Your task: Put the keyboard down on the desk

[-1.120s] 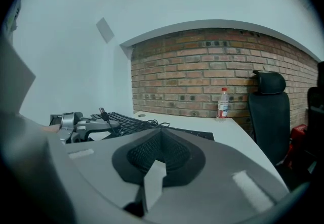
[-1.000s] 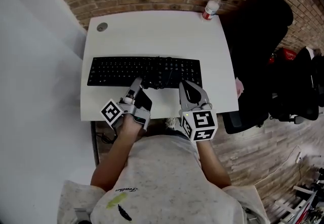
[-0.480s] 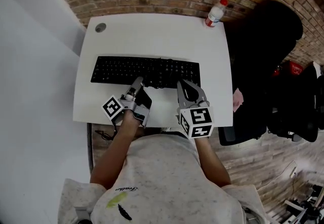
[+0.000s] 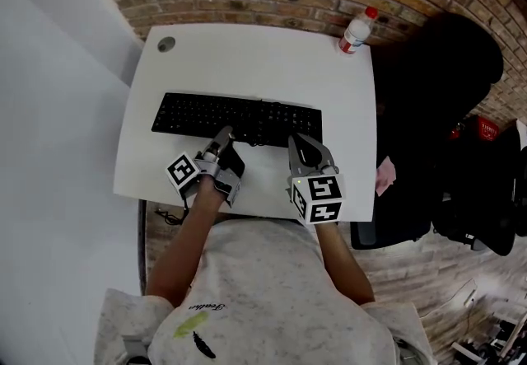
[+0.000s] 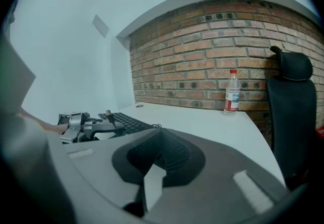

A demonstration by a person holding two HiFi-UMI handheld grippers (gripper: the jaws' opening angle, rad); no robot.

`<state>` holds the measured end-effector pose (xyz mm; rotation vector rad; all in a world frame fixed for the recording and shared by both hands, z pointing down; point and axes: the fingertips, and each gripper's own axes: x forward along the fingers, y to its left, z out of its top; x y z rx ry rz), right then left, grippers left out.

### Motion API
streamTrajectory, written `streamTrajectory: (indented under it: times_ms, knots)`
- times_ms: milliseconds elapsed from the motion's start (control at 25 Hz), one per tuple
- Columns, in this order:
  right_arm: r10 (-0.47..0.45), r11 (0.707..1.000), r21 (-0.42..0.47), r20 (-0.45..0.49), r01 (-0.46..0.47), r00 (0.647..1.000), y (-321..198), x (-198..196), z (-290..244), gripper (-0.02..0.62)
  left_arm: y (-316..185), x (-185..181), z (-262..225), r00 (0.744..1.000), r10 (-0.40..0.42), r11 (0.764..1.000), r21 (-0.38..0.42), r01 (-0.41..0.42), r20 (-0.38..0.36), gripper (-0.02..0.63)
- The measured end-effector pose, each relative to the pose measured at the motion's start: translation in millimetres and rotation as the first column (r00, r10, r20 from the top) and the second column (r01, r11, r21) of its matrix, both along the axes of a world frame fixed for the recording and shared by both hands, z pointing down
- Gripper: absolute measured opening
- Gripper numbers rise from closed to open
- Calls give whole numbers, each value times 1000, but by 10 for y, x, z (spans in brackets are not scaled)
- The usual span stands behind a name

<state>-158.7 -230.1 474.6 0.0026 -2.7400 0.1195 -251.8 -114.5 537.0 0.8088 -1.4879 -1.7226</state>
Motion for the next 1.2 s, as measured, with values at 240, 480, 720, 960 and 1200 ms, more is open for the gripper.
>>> streamTrajectory:
  times_ms: [240, 480, 720, 960, 1200]
  knots:
    - [-6, 1000, -12, -7, 6, 1000, -79, -40, 65, 11, -54, -49, 88, 1000, 1, 1000, -19, -1, -13, 74]
    - [-15, 1000, -24, -5, 14, 1000, -93, -83, 75, 11, -67, -55, 134, 1000, 2, 999, -40, -3, -21, 77]
    - [-29, 999, -28, -9, 29, 1000, -56, -109, 104, 11, -58, -78, 94, 999, -19, 1000, -21, 18, -28, 96]
    - [-43, 999, -30, -13, 43, 999, 8, -154, 107, 11, -28, -82, 119, 999, -18, 998, -61, 16, -38, 195]
    - [-48, 998, -33, -23, 48, 999, 75, -180, 136, 11, 4, -79, 257, 998, -2, 988, -155, -7, -59, 278]
